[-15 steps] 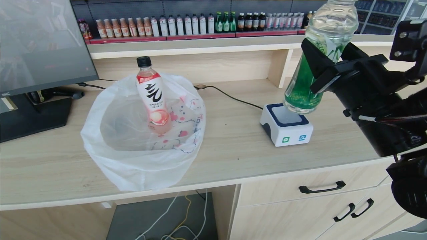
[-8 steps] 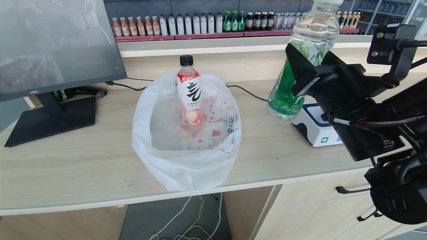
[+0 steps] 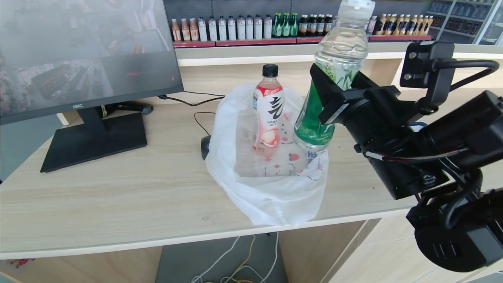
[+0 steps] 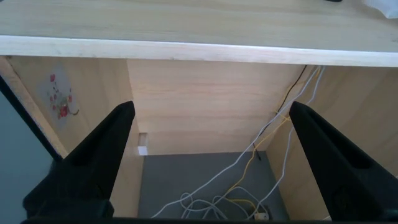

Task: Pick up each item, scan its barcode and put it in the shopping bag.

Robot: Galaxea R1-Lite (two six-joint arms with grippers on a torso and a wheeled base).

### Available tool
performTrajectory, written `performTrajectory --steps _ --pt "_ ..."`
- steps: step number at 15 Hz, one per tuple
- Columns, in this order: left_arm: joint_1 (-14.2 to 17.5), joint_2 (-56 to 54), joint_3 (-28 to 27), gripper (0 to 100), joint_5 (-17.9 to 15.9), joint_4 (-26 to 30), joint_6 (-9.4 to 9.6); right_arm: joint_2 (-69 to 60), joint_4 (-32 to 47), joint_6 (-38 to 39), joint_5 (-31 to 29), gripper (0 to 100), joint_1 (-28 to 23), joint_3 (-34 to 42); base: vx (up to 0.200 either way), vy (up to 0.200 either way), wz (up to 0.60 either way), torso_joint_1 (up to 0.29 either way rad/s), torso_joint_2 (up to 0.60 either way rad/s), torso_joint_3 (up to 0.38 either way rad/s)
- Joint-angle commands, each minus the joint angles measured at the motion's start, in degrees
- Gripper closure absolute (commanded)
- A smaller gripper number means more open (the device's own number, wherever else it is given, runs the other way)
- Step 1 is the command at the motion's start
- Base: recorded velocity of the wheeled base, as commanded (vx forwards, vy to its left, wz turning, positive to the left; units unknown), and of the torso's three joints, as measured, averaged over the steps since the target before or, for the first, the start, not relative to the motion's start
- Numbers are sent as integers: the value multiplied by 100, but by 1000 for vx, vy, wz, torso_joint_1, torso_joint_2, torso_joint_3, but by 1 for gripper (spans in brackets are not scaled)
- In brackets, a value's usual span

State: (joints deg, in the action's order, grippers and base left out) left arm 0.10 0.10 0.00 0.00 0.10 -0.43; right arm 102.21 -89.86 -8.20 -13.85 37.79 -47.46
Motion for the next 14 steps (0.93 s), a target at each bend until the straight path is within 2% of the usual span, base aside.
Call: performTrajectory --steps 1,13,14 --pt "-10 -1 0 0 0 -1 8 98 -14 -6 -13 100 9 -9 0 0 0 0 0 0" --pt "-10 -1 0 0 0 -1 8 959 -14 -6 154 100 0 -317 0 0 0 0 0 0" --pt "-1 -1 0 0 0 -1 8 968 -14 3 154 100 -114 -369 0 0 0 0 0 0"
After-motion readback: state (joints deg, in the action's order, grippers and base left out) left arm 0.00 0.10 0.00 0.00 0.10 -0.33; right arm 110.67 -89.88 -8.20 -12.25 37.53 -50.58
